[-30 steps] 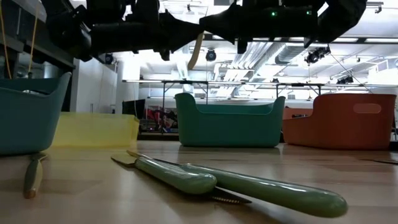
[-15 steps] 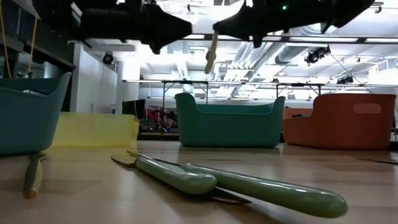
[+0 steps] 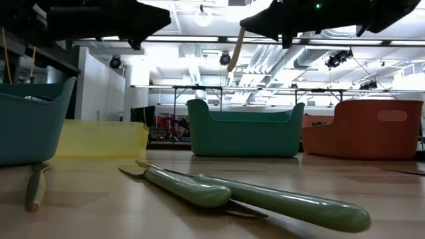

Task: Sort silverware by color (type)
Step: Put the yellow knife into the green bin

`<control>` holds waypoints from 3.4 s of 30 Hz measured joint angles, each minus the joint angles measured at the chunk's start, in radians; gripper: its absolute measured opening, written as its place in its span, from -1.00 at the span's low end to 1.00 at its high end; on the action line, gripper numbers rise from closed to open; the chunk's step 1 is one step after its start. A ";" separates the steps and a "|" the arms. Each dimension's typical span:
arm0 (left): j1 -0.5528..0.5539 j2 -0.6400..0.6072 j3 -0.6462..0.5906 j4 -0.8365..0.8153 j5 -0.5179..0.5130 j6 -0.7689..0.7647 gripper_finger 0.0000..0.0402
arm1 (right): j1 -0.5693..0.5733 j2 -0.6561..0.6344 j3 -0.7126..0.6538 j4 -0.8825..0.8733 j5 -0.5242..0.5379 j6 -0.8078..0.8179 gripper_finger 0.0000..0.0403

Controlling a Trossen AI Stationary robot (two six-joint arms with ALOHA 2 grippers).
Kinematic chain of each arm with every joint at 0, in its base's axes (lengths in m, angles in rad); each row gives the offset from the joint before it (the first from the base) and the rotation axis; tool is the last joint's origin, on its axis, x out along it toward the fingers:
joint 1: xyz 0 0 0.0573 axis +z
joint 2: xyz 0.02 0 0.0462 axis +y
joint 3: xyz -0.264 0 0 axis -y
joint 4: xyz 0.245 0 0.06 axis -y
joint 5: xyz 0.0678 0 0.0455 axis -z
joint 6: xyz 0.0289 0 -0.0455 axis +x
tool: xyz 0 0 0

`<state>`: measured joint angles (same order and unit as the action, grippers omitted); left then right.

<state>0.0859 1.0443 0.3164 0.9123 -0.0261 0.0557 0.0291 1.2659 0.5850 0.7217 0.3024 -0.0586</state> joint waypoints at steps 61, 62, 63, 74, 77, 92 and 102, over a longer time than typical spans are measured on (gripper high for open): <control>-0.001 -0.032 -0.002 -0.040 -0.008 -0.019 -0.48 | -0.328 0.433 1.018 -1.530 -0.081 0.036 -0.92; 0.000 -0.047 -0.002 -0.048 -0.008 -0.028 -0.48 | -0.331 0.447 1.012 -1.540 -0.091 0.036 -0.92; 0.000 -0.064 -0.002 -0.057 -0.008 -0.035 -0.48 | -0.335 0.457 1.005 -1.547 -0.098 0.036 -0.92; 0.000 -0.243 -0.002 -0.251 -0.057 -0.020 -0.48 | -0.381 0.601 0.971 -1.588 -0.120 0.035 -0.92; 0.000 -0.258 -0.002 -0.272 -0.064 -0.019 -0.48 | -0.401 0.639 0.971 -1.616 -0.120 0.034 -0.92; 0.000 -0.259 -0.002 -0.317 -0.065 -0.018 -0.48 | -0.428 0.780 0.970 -1.602 -0.156 0.033 -0.92; 0.000 -0.259 -0.002 -0.318 -0.065 -0.018 -0.48 | -0.428 0.783 0.970 -1.554 -0.156 0.053 -0.85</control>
<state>0.0856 0.7853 0.3149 0.5945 -0.0910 0.0376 -0.3988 2.0491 1.5551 -0.8322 0.1459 -0.0051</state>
